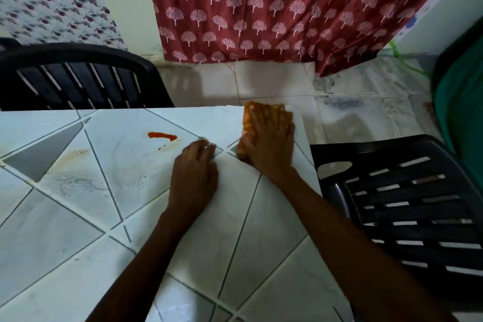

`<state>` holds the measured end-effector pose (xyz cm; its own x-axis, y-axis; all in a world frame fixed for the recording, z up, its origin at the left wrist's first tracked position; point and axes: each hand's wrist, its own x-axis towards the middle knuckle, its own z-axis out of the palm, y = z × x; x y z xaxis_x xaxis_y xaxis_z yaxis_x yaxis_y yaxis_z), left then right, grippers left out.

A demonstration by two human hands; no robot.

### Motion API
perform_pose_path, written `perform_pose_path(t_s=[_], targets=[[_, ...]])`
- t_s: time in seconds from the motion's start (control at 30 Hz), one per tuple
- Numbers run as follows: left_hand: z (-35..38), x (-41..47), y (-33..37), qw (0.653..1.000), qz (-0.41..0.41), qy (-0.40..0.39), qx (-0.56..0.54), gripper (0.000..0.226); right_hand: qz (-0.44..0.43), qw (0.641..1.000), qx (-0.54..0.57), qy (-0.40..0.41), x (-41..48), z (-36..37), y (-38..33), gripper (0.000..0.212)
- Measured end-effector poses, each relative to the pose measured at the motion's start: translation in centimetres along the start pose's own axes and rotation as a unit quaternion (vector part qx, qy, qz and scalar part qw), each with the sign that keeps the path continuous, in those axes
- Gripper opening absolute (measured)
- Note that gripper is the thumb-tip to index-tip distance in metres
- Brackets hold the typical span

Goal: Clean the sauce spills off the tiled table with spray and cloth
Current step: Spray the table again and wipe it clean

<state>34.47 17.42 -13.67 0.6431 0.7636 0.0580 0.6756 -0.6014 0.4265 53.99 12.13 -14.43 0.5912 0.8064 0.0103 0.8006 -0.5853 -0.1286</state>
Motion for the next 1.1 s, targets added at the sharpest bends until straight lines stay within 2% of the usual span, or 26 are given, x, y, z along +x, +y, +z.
perform_pose_path(t_s=[0.13, 0.2, 0.27, 0.3, 0.37, 0.43, 0.5, 0.53, 0.6, 0.67, 0.73, 0.8, 0.87, 0.93, 1.0, 1.1], targets=[[-2.3, -2.6, -4.0, 1.0, -0.025, 0.005, 0.013, 0.055, -0.17, 0.985, 0.012, 0.004, -5.8, 0.3, -3.6, 0.07], [-3.3, -3.6, -5.9, 0.998, -0.051, 0.016, 0.025, 0.06, -0.254, 0.967, 0.03, -0.016, -10.9, -0.2, -1.5, 0.071], [-3.6, -4.2, -6.9, 0.998, -0.056, 0.021, 0.03, 0.062, -0.287, 0.957, 0.034, -0.036, -13.5, -0.6, 1.6, 0.073], [-3.6, -4.3, -7.2, 0.998, -0.05, 0.022, 0.03, 0.062, -0.272, 0.961, 0.033, -0.04, -13.2, -0.7, 3.0, 0.073], [-3.3, -4.5, -7.2, 0.998, -0.043, 0.023, 0.029, 0.062, -0.179, 0.983, 0.018, -0.034, -9.8, -0.3, 3.5, 0.072], [-3.1, -4.7, -7.3, 0.998, -0.045, 0.021, 0.03, 0.063, -0.058, 0.998, 0.006, -0.003, -4.4, 0.2, 0.3, 0.07], [-3.0, -5.0, -7.3, 0.998, -0.052, 0.022, 0.025, 0.063, 0.004, 1.0, 0.006, 0.018, -0.2, 0.9, -4.8, 0.071], [-3.1, -5.1, -7.2, 0.998, -0.054, 0.022, 0.023, 0.062, 0.007, 1.0, 0.01, 0.016, 0.4, 1.2, -7.4, 0.072], [-3.2, -5.3, -7.2, 0.998, -0.058, 0.021, 0.029, 0.061, -0.062, 0.998, 0.001, 0.012, -1.2, 1.8, -10.6, 0.072], [-3.5, -5.6, -7.6, 0.997, -0.059, 0.009, 0.046, 0.061, -0.168, 0.986, -0.003, -0.001, -5.9, 1.7, -10.8, 0.069], [-3.8, -6.3, -8.2, 0.995, -0.073, 0.001, 0.068, 0.062, -0.224, 0.974, 0.021, -0.022, -10.6, 1.0, -8.2, 0.07], [-4.1, -7.0, -8.9, 0.993, -0.09, -0.005, 0.079, 0.065, -0.215, 0.975, 0.031, -0.038, -13.4, 0.5, -4.3, 0.072], [-4.3, -7.7, -9.5, 0.992, -0.1, -0.004, 0.078, 0.068, -0.15, 0.988, 0.024, -0.041, -12.6, 0.0, -1.2, 0.07], [-4.3, -8.1, -9.9, 0.992, -0.099, 0.002, 0.075, 0.069, -0.069, 0.997, 0.006, -0.024, -8.3, 0.1, -0.8, 0.071], [-4.4, -8.3, -10.2, 0.992, -0.099, 0.0, 0.081, 0.072, -0.021, 1.0, -0.015, 0.003, -2.0, 0.9, -4.1, 0.075], [-5.2, -8.2, -11.2, 0.986, -0.143, -0.002, 0.087, 0.077, -0.069, 0.997, -0.026, 0.004, 3.1, 2.3, -12.7, 0.085]])
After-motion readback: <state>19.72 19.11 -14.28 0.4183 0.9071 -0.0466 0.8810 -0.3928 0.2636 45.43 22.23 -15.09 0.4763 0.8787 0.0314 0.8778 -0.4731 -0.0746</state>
